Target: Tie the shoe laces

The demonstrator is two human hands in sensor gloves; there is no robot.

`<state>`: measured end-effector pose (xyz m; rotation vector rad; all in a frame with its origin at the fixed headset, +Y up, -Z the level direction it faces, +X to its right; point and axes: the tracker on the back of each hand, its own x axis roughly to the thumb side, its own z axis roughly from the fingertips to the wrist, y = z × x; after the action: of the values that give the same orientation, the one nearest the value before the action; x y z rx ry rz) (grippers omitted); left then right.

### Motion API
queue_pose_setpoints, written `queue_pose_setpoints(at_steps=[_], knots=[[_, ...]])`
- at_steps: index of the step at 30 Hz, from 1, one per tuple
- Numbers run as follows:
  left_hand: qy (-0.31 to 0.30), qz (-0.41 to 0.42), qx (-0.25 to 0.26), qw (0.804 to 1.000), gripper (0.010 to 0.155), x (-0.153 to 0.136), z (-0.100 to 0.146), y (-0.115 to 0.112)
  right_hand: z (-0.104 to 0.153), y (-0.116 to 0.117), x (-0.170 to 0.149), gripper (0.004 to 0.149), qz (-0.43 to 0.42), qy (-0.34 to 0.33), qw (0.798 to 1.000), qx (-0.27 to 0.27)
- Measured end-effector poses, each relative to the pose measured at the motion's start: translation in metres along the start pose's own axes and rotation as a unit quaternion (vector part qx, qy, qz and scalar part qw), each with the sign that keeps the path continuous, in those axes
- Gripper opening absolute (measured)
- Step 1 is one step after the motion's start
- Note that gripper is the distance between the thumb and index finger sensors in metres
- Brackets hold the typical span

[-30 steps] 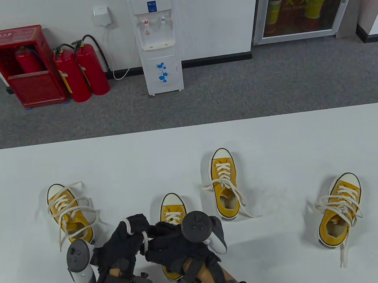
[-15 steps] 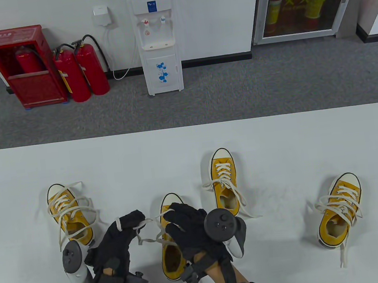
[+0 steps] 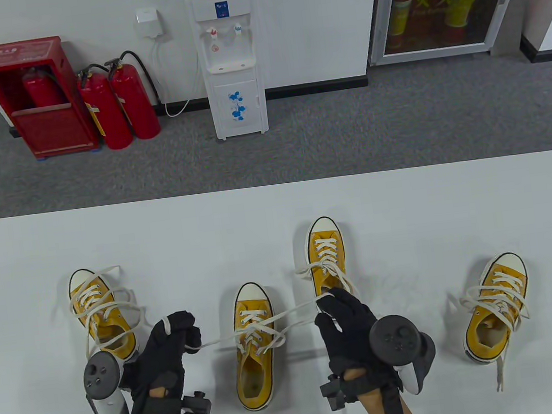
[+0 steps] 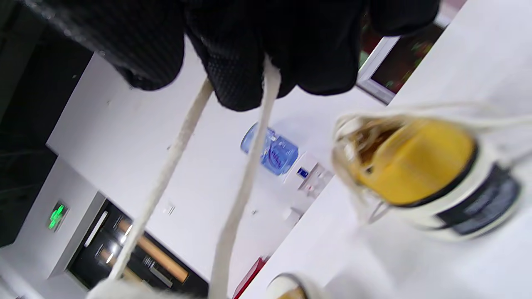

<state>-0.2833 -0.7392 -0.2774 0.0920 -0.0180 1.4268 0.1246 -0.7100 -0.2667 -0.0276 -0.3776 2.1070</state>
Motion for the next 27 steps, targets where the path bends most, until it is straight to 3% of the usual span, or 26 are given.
queue_pose_setpoints(at_steps=[7, 16, 27], knots=[[0.022, -0.105, 0.072, 0.992, 0.039, -0.003, -0.001, 0.016, 0.000, -0.019, -0.031, 0.048, 0.070, 0.058, 0.995, -0.038], [0.046, -0.256, 0.158, 0.953, 0.038, 0.002, 0.001, 0.045, -0.006, -0.025, -0.049, 0.045, 0.154, 0.114, 0.981, -0.027], [0.127, -0.293, 0.242, 0.916, 0.038, -0.009, 0.006, 0.089, -0.010, -0.032, -0.063, 0.041, 0.210, 0.156, 0.965, -0.027]])
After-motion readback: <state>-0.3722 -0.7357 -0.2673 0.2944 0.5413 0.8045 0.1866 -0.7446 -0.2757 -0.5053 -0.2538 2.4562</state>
